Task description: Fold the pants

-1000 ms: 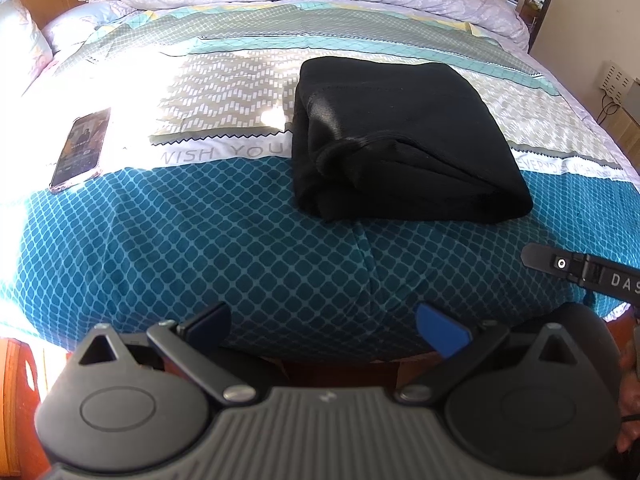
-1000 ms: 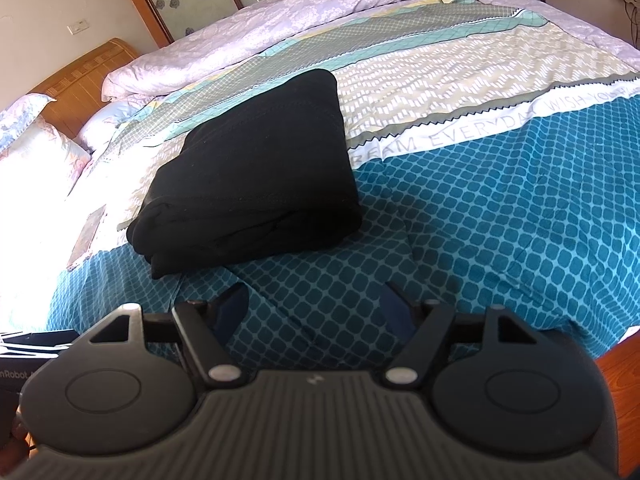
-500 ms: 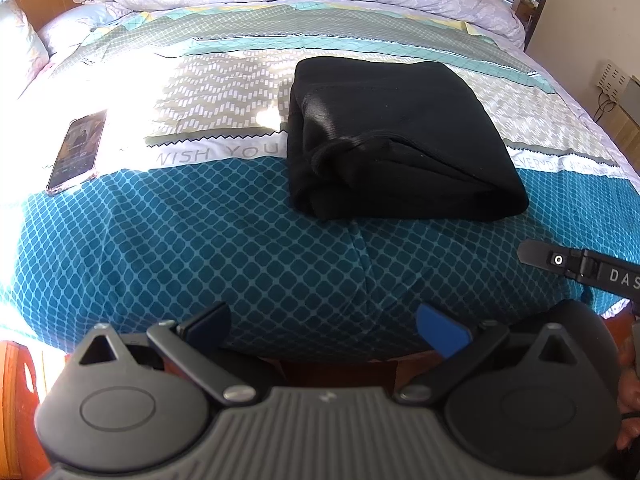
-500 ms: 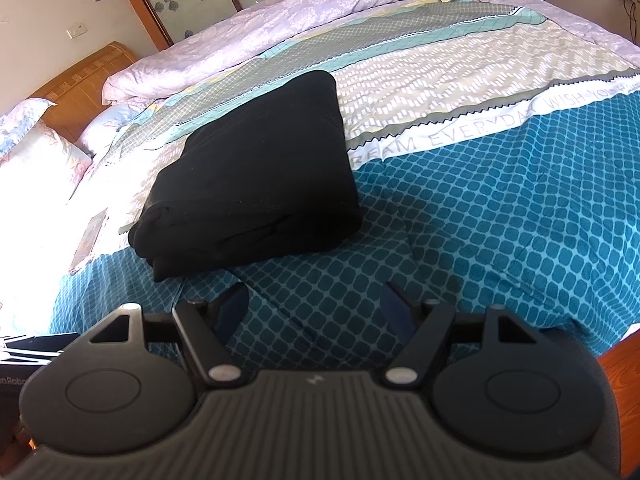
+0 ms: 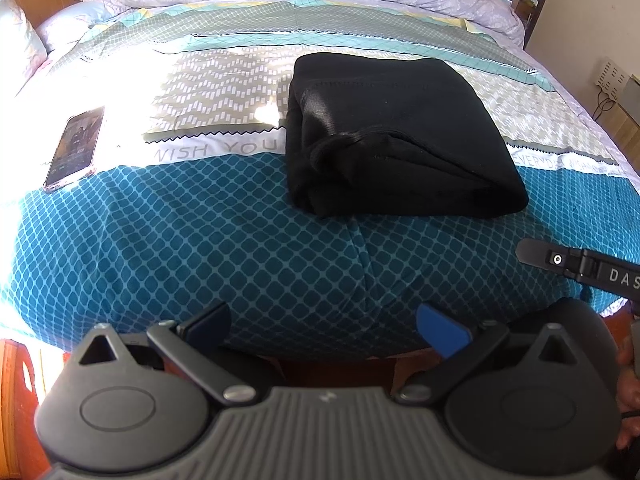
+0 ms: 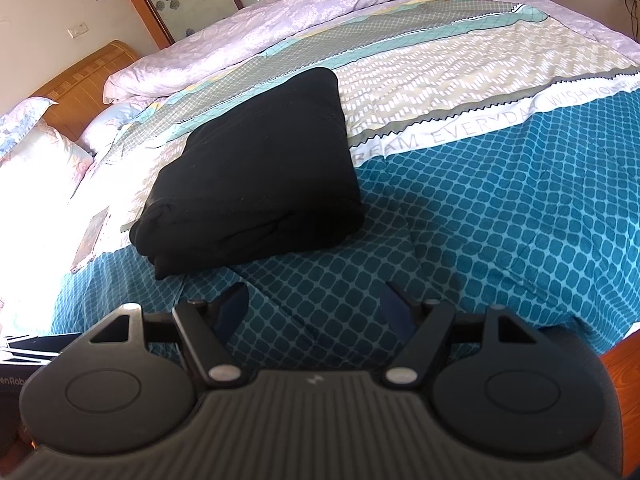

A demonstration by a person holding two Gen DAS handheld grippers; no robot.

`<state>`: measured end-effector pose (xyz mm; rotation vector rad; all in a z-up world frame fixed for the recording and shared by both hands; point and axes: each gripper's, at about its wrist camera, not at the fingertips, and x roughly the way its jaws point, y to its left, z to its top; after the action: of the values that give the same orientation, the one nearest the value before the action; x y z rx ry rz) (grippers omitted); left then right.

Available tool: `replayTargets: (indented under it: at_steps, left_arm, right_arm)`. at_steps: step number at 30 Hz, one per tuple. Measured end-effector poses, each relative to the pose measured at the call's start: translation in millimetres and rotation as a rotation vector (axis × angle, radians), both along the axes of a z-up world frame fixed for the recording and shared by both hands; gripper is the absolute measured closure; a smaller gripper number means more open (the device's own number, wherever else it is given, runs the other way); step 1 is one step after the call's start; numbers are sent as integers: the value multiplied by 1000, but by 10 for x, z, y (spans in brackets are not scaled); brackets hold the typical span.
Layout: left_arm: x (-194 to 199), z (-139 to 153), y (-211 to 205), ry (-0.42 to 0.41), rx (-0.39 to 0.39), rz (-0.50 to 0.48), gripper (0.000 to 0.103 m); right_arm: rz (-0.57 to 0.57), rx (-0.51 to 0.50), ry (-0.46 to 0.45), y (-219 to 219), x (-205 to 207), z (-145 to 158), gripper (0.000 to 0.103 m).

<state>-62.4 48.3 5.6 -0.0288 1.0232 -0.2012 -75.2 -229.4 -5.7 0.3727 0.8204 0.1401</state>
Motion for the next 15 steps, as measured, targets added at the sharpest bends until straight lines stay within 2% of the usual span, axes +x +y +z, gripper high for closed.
replayTargets:
  at_steps: [15]
  left_arm:
    - [-4, 0, -2, 0, 0, 1, 1]
  right_arm:
    - [0, 0, 1, 3, -1, 1, 29]
